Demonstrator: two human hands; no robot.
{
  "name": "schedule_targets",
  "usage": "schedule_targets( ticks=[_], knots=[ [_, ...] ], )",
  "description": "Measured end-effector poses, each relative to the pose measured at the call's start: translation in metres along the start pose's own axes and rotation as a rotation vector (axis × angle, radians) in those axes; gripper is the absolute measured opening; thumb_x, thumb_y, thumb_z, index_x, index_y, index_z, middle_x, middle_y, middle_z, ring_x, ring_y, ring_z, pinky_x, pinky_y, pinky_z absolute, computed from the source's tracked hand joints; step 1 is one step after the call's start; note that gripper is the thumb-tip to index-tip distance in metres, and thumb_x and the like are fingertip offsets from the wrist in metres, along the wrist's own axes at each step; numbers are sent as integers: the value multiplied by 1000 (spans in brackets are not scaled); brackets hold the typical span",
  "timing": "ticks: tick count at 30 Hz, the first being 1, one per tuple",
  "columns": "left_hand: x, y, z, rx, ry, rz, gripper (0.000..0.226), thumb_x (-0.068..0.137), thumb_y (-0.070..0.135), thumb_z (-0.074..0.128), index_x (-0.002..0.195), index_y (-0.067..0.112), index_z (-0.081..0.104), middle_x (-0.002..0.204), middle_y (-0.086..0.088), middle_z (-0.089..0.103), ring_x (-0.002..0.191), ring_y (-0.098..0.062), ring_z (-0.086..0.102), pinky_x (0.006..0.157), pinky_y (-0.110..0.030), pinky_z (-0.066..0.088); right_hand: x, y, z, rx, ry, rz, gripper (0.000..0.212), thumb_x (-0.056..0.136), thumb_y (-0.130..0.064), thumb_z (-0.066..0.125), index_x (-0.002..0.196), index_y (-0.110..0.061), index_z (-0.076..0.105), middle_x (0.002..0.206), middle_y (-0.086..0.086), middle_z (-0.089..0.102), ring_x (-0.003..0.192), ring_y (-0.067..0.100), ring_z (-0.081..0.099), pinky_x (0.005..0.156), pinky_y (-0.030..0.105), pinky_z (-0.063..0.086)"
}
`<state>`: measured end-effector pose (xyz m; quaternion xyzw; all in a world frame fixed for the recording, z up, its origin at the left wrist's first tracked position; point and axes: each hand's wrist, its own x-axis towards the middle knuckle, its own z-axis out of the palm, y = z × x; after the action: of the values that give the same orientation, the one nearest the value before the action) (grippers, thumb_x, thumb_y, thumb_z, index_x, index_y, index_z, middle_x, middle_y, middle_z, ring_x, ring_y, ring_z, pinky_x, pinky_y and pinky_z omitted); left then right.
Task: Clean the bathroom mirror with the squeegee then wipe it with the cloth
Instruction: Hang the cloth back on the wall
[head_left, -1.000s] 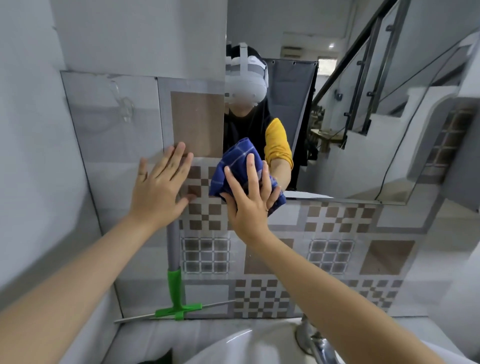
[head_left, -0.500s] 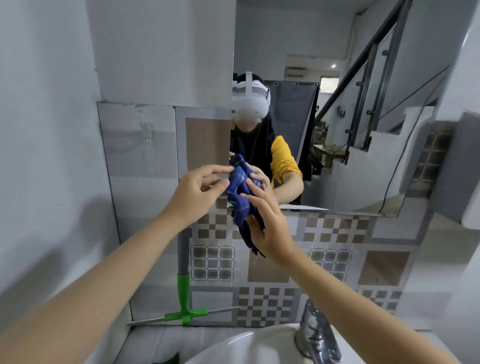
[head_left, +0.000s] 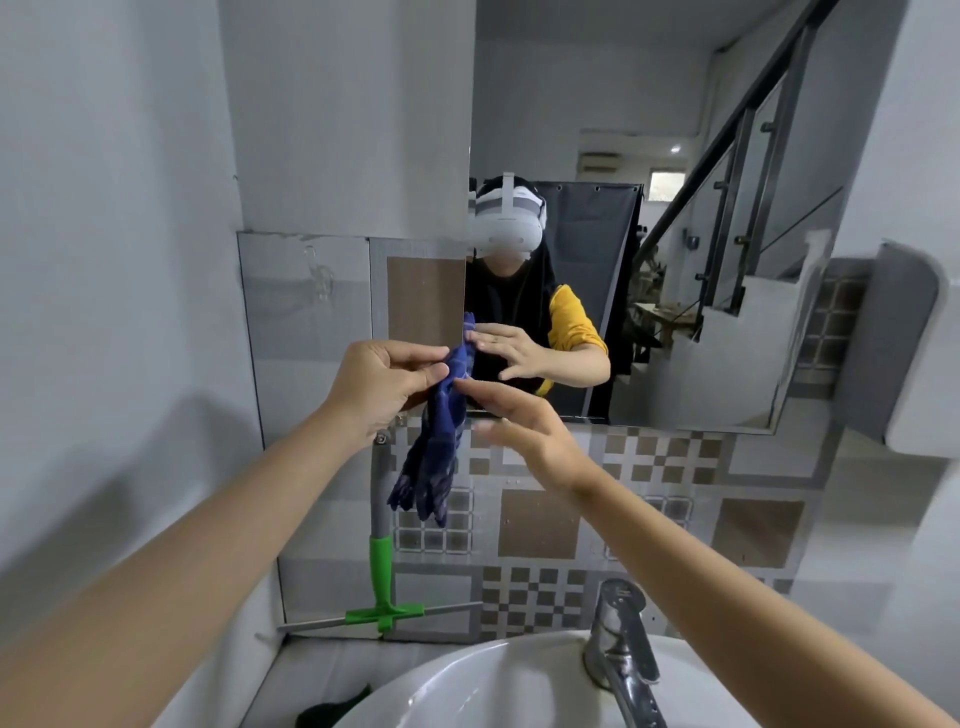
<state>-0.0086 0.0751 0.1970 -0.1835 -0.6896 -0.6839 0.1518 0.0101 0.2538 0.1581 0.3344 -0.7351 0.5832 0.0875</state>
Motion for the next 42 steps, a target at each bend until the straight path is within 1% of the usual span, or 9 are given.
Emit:
schedule_targets(
  ticks=[3,6,12,19,24,26,30,34,42],
  knots=[
    [-6,3,-3,21,-5,7,25,77,-7,64,97,7,70,81,2,73,76,-15,71,63,-21,55,5,-9,11,55,184,16,33,92,-18,61,122,-6,60,95,-7,72,84,-3,66,70,13,50],
    [-12,3,-7,-16,-24,-15,30,78,-11,61,94,13,71,79,6,74,80,-14,70,66,-19,55,13,-14,21,131,303,57,31,83,-19,70,112,-11,63,103,5,72,93,5,69,74,22,56],
    [-19,9,-17,31,21,63,41,73,-15,64,107,9,64,87,-3,70,76,-7,69,66,-15,53,22,-24,32,268,346,101,25,83,1,67,104,-11,60,81,-2,74,74,13,72,67,38,61],
    [-10,35,-59,405,107,204,21,73,-10,68,85,7,72,79,-1,70,67,-9,69,64,-16,54,58,-39,34,-273,341,-70,23,86,5,57,90,-13,71,83,2,73,73,17,70,66,28,59],
    [18,66,-98,877,138,453,25,76,-8,59,85,8,75,80,-1,71,73,-7,64,69,-1,42,108,-65,34,-790,198,-398,30,84,8,52,101,-6,73,92,12,72,83,25,66,70,21,46],
    [34,72,-112,1005,119,545,28,77,-11,55,90,5,74,88,-7,72,81,-14,64,79,-10,45,130,-70,38,-935,105,-413,35,87,6,49,111,-9,70,97,15,66,86,30,62,70,29,46],
    [66,69,-139,1194,111,595,31,76,-15,51,93,1,72,91,-17,69,86,-32,64,83,-40,51,167,-73,52,-1063,36,-344,42,92,0,47,128,-18,59,107,12,52,87,31,56,65,34,44],
    [91,64,-154,1236,167,537,26,83,-10,50,96,0,71,97,-16,63,91,-30,59,81,-43,51,196,-73,64,-1126,48,-329,47,92,3,44,134,-18,53,105,11,41,83,32,51,61,32,36],
    [115,51,-156,1214,198,427,37,84,-10,44,106,6,68,102,-14,59,90,-29,57,79,-37,50,227,-55,65,-1138,86,-281,42,90,1,46,124,-20,61,101,9,36,77,25,40,60,34,40]
  ],
)
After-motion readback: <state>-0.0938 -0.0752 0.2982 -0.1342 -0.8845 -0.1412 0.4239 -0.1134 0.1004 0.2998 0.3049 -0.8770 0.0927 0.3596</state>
